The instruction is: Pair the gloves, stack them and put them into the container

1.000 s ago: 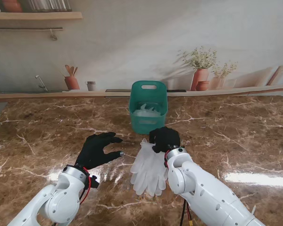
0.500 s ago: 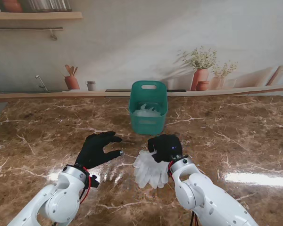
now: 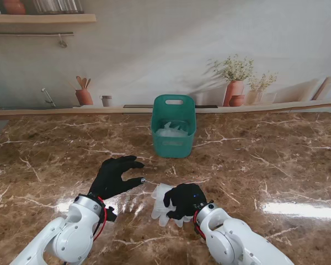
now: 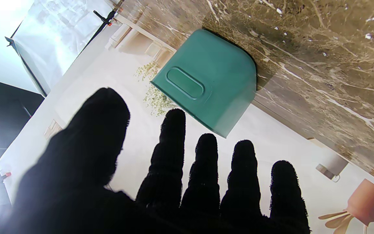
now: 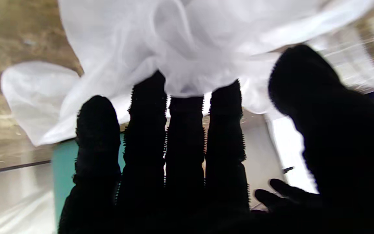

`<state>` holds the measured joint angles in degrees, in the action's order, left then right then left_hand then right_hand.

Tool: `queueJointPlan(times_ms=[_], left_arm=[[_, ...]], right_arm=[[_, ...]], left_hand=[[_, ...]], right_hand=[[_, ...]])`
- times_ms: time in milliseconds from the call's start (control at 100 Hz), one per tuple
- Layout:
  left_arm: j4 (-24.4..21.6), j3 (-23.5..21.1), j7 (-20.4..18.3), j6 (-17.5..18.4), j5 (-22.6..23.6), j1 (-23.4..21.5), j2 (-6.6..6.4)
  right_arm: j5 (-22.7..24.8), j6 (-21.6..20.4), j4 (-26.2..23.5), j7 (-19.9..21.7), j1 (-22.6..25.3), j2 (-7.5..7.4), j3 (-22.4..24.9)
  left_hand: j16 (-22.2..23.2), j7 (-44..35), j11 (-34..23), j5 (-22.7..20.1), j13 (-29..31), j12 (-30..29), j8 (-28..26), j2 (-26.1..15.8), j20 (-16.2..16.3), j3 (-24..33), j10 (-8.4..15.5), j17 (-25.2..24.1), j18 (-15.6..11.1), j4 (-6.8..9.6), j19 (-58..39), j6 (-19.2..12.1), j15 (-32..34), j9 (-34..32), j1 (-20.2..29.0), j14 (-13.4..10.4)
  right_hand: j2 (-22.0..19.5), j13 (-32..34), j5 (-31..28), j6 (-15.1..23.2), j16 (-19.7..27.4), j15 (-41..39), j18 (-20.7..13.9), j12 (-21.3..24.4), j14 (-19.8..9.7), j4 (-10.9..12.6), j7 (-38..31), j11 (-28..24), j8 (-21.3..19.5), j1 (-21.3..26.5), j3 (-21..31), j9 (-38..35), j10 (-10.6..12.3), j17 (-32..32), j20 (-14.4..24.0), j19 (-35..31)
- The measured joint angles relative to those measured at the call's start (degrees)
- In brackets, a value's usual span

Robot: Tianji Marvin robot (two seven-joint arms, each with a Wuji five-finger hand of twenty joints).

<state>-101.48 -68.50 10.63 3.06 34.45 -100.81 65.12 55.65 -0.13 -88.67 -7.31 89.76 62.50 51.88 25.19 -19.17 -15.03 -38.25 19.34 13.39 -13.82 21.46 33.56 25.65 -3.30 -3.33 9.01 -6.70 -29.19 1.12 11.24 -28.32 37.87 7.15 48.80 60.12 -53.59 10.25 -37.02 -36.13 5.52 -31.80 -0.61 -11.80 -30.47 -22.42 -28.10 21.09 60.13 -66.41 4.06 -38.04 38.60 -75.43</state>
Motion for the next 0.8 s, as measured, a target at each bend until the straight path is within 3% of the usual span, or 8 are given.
queueJointPlan(times_ms=[160, 250, 340, 430, 520, 570, 680, 800], left_arm=[[-0.01, -0.15, 0.18, -0.01, 0.3, 0.0, -0.01], [0.0, -0.28, 0.33, 0.15, 0.3, 0.0, -0.01], [-0.05, -0.69, 0.62, 0.4, 0.34, -0.15, 0.03], [-0.45, -1.05, 0.89, 0.54, 0.37, -0.55, 0.04], [-0.99, -1.28, 0.96, 0.81, 0.66, -0.92, 0.04], [-1.25, -1.4, 1.02, 0.96, 0.77, -1.1, 0.03], [-1.87, -1.66, 1.06, 1.15, 0.91, -1.51, 0.03], [-2.44, -2.02, 1.08, 1.24, 0.87, -1.95, 0.04]], right_arm=[[1.95, -4.7, -6.23, 1.08, 4.42, -1.32, 5.05], [2.55, -5.83, -8.94, 0.62, 5.83, -1.61, 6.74], [3.72, -5.95, -8.79, -3.68, 5.02, -1.63, 6.17], [6.57, -5.97, -7.43, -5.09, 2.32, -1.63, 4.84], [7.31, -6.76, -5.31, -3.9, -1.63, -1.85, 2.78], [7.32, -7.76, -3.57, -3.74, -4.3, -2.07, 0.94], [7.04, -10.2, 0.76, -3.76, -9.77, -2.3, -3.39], [6.39, -11.8, 4.99, -3.08, -14.98, -2.59, -9.04]], left_hand=[[0.0, 0.0, 0.0, 0.0, 0.0, 0.0, -0.1, 0.0, 0.35, 0.0, 0.0, -0.01, 0.0, 0.0, 0.01, 0.0, 0.0, 0.0, 0.0, 0.0], [0.0, 0.0, 0.0, 0.0, 0.0, 0.0, -0.1, 0.0, 0.35, 0.0, 0.0, -0.01, 0.0, 0.0, 0.07, -0.01, 0.0, 0.0, 0.0, 0.0], [0.0, 0.0, 0.0, 0.0, 0.0, 0.0, -0.1, 0.0, 0.35, 0.0, 0.0, -0.01, 0.0, 0.0, 0.16, -0.01, -0.01, 0.0, 0.0, 0.0], [0.0, 0.0, 0.0, 0.0, 0.0, 0.0, -0.1, 0.0, 0.38, 0.0, 0.0, -0.01, 0.0, 0.0, 0.54, -0.01, -0.01, 0.0, 0.0, 0.0], [0.0, 0.0, 0.0, 0.0, 0.0, 0.0, -0.1, 0.0, 0.49, -0.78, 0.0, -0.01, 0.0, 0.0, 0.67, -0.01, -0.02, 0.0, 0.01, 0.0], [0.0, 0.0, 0.0, 0.0, 0.0, 0.0, -0.1, 0.0, 0.57, -0.67, 0.0, -0.01, 0.0, 0.0, 0.67, -0.01, -0.02, 0.0, 0.01, 0.0], [0.0, 0.0, 0.0, 0.0, 0.0, 0.0, -0.1, 0.0, 0.97, -0.67, 0.0, -0.01, 0.0, 0.0, 0.68, -0.01, -0.02, -0.01, 0.01, 0.0], [0.0, 0.0, 0.0, 0.0, 0.0, -0.01, -0.1, 0.0, 1.0, -0.67, 0.0, -0.01, 0.0, 0.0, 0.68, -0.01, -0.02, 0.0, 0.01, 0.0]], right_hand=[[-5.64, -1.96, 1.36, -0.28, 1.09, 3.4, -0.55, 2.37, 0.01, -0.02, 3.55, 2.77, -0.62, -3.17, -4.92, 2.65, 0.0, 1.28, 0.0, 0.85], [-7.6, -1.91, 1.31, -0.28, 1.09, 3.4, -0.56, 2.37, 0.01, 2.36, 3.4, 2.26, -1.26, -3.0, -5.92, 2.58, 0.0, 1.35, 0.0, 0.89], [-5.44, -1.89, 2.86, 0.47, 1.69, 4.21, -0.52, 2.03, -0.2, 0.73, -5.21, 1.51, 5.05, 3.8, 1.18, 2.81, 0.55, 1.89, -0.19, 4.5], [-4.16, -2.03, 4.24, 0.82, 3.98, 8.55, -0.57, 0.03, -1.04, 0.73, -6.87, 2.28, 7.5, 9.08, 6.75, 3.2, 1.19, 3.83, -2.28, 10.39], [-3.49, -3.71, 4.24, 0.86, 6.7, 12.28, -1.53, 0.3, -2.07, 0.72, -0.55, 3.66, 4.28, 11.05, 9.12, 5.93, 1.89, 4.63, -4.25, 14.92], [-3.0, -4.83, 4.31, 0.66, 9.07, 15.74, -2.96, 3.91, -2.86, 1.81, 2.72, 5.0, 1.73, 12.97, 10.38, 7.8, 2.29, 4.67, -6.39, 17.81], [-2.57, -8.44, 8.59, 0.54, 13.89, 21.09, -4.57, 9.44, -3.94, 3.0, 6.8, 7.47, 1.34, 14.72, 11.21, 13.08, 2.61, 5.89, -9.11, 21.77], [-1.96, -15.58, 16.0, 0.1, 18.45, 25.68, -5.14, 14.34, -4.93, 3.0, 12.5, 11.15, 4.75, 14.72, 11.24, 21.83, 2.68, 10.11, -10.79, 26.34]])
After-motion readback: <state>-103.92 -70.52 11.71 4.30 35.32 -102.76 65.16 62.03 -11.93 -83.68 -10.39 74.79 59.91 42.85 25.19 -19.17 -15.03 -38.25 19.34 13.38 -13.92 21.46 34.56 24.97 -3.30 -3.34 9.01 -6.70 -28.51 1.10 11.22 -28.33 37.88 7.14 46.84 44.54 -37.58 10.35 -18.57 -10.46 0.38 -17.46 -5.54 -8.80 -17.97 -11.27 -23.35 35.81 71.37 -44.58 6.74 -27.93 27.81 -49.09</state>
